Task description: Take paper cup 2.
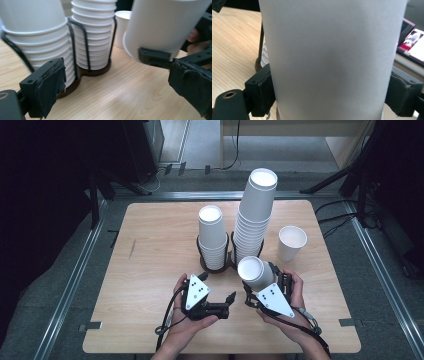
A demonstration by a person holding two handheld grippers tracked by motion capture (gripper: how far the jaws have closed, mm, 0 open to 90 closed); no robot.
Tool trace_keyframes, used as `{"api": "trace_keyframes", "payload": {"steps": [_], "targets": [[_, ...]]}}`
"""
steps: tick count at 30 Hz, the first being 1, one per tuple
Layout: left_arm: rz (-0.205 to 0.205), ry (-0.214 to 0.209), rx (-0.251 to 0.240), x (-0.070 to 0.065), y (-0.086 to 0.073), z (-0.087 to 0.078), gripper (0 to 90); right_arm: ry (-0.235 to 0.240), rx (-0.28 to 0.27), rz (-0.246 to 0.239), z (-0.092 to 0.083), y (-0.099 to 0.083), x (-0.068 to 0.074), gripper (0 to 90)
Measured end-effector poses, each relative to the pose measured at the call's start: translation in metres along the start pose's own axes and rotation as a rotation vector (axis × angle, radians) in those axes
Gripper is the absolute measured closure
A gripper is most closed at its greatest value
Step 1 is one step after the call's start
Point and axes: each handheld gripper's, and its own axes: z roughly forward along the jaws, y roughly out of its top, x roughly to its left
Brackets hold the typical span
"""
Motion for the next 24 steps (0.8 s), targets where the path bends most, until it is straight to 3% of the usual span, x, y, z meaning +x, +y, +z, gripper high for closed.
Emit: {"api": "trace_keyframes", "payload": {"steps": [2,3,5,9,13,18,24], "targets": [[0.013,-0.010,0.007,-0.001,0.000,0.000,1.6,-0.010,-0.004,-0.044,0.000,0.001,0.004,12.3],[0.013,-0.010,0.007,-0.001,0.000,0.000,1.6,-0.010,-0.004,-0.044,0.000,0.001,0.004,12.3],[0.010,-0.023,0.001,-0.003,0.001,-0.001,1.7,-0.011,-0.014,-0.114,-0.001,0.000,0.009,12.3],[0.020,-0.033,0.003,-0.003,0.002,-0.002,1.8,-0.010,-0.032,-0.173,-0.001,0.000,0.014,12.3],[0.001,-0.095,-0.012,-0.002,0.002,-0.003,1.8,-0.012,-0.055,-0.237,-0.002,-0.001,0.016,12.3],[0.020,-0.104,-0.014,-0.006,0.003,0.000,3.5,-0.014,-0.059,-0.329,-0.003,-0.004,0.018,12.4],[0.016,-0.144,-0.016,-0.008,0.005,0.003,4.3,0.000,-0.062,-0.369,-0.005,-0.009,0.019,12.4]]}}
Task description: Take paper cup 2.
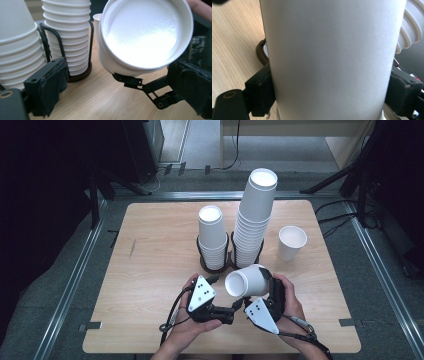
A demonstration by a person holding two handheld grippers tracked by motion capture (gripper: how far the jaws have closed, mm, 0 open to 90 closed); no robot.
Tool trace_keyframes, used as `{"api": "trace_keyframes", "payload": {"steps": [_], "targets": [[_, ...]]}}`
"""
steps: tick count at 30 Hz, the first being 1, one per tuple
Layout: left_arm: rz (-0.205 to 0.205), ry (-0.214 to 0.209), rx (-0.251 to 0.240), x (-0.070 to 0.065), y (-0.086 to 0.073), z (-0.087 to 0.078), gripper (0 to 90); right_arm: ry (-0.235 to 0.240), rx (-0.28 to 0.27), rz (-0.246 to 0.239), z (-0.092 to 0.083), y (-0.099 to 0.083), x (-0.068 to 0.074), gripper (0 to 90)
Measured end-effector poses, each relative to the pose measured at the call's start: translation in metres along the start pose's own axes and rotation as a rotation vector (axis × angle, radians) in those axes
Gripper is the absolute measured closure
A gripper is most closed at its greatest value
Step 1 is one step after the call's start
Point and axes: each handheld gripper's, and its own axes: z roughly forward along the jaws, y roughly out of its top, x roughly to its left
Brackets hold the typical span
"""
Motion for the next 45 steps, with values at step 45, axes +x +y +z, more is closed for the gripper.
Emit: {"api": "trace_keyframes", "payload": {"steps": [45], "targets": [[-0.082,-0.082,0.078,0.007,0.001,-0.002,20.7,0.089,-0.054,-0.246,0.003,0.006,0.020,11.1]]}}
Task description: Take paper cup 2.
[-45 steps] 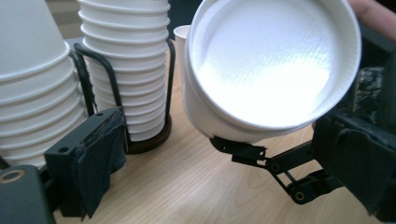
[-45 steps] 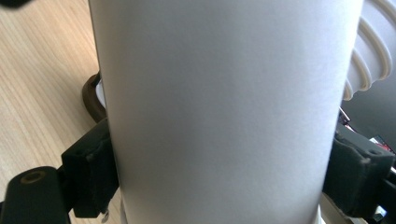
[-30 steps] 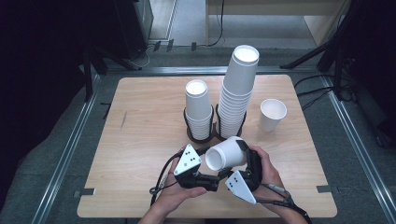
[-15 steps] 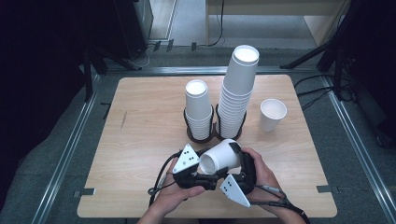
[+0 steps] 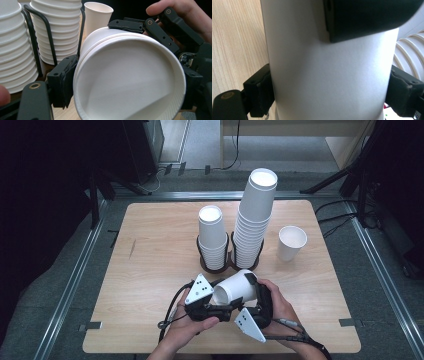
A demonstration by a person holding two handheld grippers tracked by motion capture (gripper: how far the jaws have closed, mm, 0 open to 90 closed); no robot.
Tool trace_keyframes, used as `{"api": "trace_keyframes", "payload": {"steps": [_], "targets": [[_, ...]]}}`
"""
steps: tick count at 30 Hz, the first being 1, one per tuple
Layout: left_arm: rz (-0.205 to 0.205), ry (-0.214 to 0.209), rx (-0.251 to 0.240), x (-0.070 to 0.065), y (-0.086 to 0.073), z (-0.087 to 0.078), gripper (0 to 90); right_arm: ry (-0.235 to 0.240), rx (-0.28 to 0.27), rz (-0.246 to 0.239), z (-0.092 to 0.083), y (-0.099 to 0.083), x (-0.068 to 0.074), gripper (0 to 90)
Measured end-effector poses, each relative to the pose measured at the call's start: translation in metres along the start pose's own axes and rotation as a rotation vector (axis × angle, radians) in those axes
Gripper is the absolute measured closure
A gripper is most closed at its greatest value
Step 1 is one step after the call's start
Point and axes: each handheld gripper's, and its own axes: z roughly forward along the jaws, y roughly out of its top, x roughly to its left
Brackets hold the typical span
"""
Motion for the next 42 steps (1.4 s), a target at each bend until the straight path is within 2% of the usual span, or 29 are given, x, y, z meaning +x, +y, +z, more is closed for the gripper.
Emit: {"api": "trace_keyframes", "payload": {"steps": [3,8,9,11,13,19,25,28,30,33,35,36,37,40,42], "targets": [[0.002,-0.005,-0.007,0.001,-0.001,0.000,21.5,-0.001,0.004,-0.005,0.000,0.000,0.000,10.4],[-0.015,-0.001,-0.014,0.001,-0.002,-0.001,22.7,0.018,0.015,0.038,0.000,0.001,0.000,7.9],[-0.013,0.005,-0.015,0.001,-0.002,-0.002,22.7,0.018,0.015,0.038,0.000,0.001,0.000,7.9],[0.007,0.049,-0.015,0.003,-0.003,-0.001,23.2,0.038,0.015,0.054,-0.002,0.001,0.000,4.8],[-0.009,0.023,-0.021,0.006,-0.003,-0.002,23.3,0.040,0.012,0.055,-0.004,0.001,-0.001,1.2],[-0.012,0.061,-0.031,0.011,-0.005,-0.002,23.3,0.014,-0.008,0.078,-0.010,0.003,-0.008,0.0],[-0.046,0.048,-0.053,0.016,-0.006,-0.004,23.3,-0.001,-0.015,0.101,-0.019,0.007,-0.012,0.0],[-0.047,0.053,-0.058,0.016,-0.007,-0.003,23.3,-0.001,-0.017,0.114,-0.023,0.008,-0.013,0.0],[-0.058,0.049,-0.068,0.017,-0.008,-0.003,23.3,-0.007,0.002,0.133,-0.027,0.008,-0.013,0.0],[-0.070,0.038,-0.066,0.017,-0.009,-0.003,23.3,-0.051,0.089,0.180,-0.028,0.003,-0.014,0.0],[-0.074,0.045,-0.073,0.017,-0.009,-0.002,23.3,-0.070,0.119,0.241,-0.029,0.001,-0.016,0.0],[-0.074,0.045,-0.073,0.017,-0.009,-0.002,23.3,-0.070,0.119,0.241,-0.029,0.001,-0.016,0.0],[-0.080,0.047,-0.084,0.018,-0.009,-0.002,23.3,-0.083,0.132,0.331,-0.031,-0.001,-0.019,0.0],[-0.084,0.049,-0.097,0.018,-0.009,-0.003,23.2,-0.088,0.145,0.412,-0.034,-0.004,-0.021,0.0],[-0.101,0.046,-0.125,0.020,-0.009,-0.005,23.2,-0.102,0.159,0.455,-0.035,-0.007,-0.021,0.0]]}}
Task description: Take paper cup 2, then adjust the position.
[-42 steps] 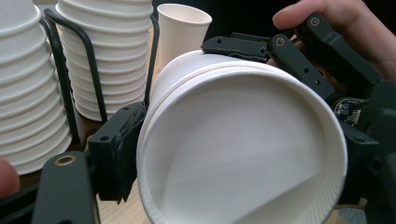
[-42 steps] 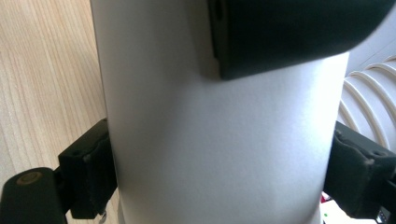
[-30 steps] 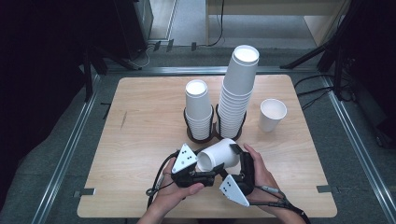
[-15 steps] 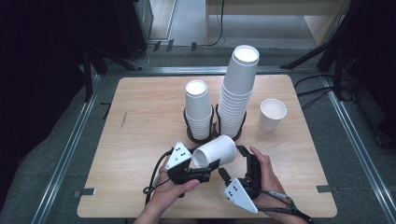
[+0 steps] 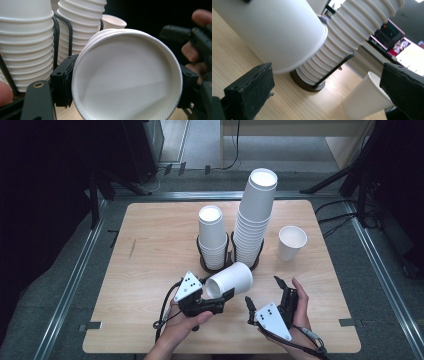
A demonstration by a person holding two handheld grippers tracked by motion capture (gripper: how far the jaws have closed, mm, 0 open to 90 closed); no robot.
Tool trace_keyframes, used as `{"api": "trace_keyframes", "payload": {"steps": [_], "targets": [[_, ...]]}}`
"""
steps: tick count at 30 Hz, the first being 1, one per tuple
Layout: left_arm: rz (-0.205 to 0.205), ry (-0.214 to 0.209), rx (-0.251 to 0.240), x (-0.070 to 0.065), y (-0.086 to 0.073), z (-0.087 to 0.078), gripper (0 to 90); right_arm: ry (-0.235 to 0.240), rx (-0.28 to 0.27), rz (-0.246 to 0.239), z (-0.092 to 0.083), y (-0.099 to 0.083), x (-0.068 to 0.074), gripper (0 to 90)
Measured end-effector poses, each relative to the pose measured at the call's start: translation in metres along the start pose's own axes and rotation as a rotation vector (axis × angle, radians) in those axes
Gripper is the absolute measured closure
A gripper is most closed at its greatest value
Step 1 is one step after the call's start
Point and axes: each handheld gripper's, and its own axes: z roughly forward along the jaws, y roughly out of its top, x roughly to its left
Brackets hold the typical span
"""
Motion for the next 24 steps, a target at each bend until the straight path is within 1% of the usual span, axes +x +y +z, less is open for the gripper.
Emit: {"api": "trace_keyframes", "payload": {"steps": [1,2,3,4,5,7,8,9,10,11,12,13,14,15,17,18,19,20,21,22,23,24], "targets": [[0.000,0.000,0.000,0.000,0.000,0.000,23.2,0.000,0.000,0.000,0.000,0.000,0.000,0.0],[0.011,0.010,-0.007,0.000,0.000,-0.001,23.2,0.002,0.015,0.059,0.000,-0.001,-0.002,0.0],[0.009,0.012,-0.017,0.000,0.000,-0.001,23.2,0.002,0.018,0.086,0.000,-0.001,-0.002,0.0],[0.009,0.012,-0.017,0.000,0.000,-0.001,23.2,0.002,0.018,0.086,0.000,-0.001,-0.002,0.0],[0.009,0.017,-0.032,0.000,0.000,-0.002,23.2,0.004,0.028,0.204,0.001,0.001,-0.005,0.0],[0.003,0.012,-0.048,0.000,0.000,-0.004,23.2,0.004,0.046,0.361,0.001,0.003,-0.009,0.0],[0.001,0.012,-0.057,0.000,0.000,-0.004,23.1,0.008,0.034,0.419,0.001,0.004,-0.010,0.0],[0.001,0.015,-0.064,0.000,0.000,-0.005,23.1,0.009,0.021,0.493,0.000,0.004,-0.011,0.0],[0.001,0.015,-0.064,0.000,0.000,-0.005,23.1,0.009,0.021,0.493,0.000,0.004,-0.011,0.0],[0.001,0.021,-0.071,0.000,0.000,-0.005,23.1,0.002,0.024,0.524,0.000,0.004,-0.012,0.0],[-0.005,0.020,-0.076,0.001,0.000,-0.004,23.1,-0.020,0.038,0.564,0.001,0.004,-0.014,0.0],[-0.009,0.019,-0.080,0.001,0.000,-0.004,23.1,-0.019,0.041,0.588,0.001,0.004,-0.014,0.0],[-0.009,0.019,-0.080,0.001,0.000,-0.004,23.1,-0.019,0.041,0.588,0.001,0.004,-0.014,0.0],[-0.018,0.014,-0.090,0.001,-0.001,-0.004,23.1,0.001,0.039,0.662,0.002,0.004,-0.016,0.0],[-0.011,0.013,-0.090,0.000,-0.002,-0.003,23.1,0.005,0.043,0.687,0.002,0.004,-0.017,0.0],[-0.011,0.013,-0.090,0.000,-0.002,-0.003,23.1,0.005,0.043,0.687,0.002,0.004,-0.017,0.0],[-0.005,0.016,-0.093,-0.001,-0.002,-0.003,23.1,0.015,0.035,0.720,0.001,0.004,-0.018,0.0],[-0.005,0.016,-0.093,-0.001,-0.002,-0.003,23.1,0.020,0.035,0.738,0.001,0.005,-0.018,0.0],[-0.006,0.017,-0.096,-0.001,-0.003,-0.003,23.1,0.020,0.035,0.738,0.001,0.005,-0.018,0.0],[-0.010,0.017,-0.106,-0.002,-0.003,-0.003,23.0,0.032,0.023,0.801,0.000,0.007,-0.020,0.0],[-0.012,0.020,-0.113,-0.002,-0.003,-0.003,23.0,0.041,0.019,0.831,-0.001,0.007,-0.021,0.0],[-0.012,0.020,-0.113,-0.002,-0.003,-0.003,23.0,0.041,0.019,0.831,-0.001,0.007,-0.021,0.0]]}}
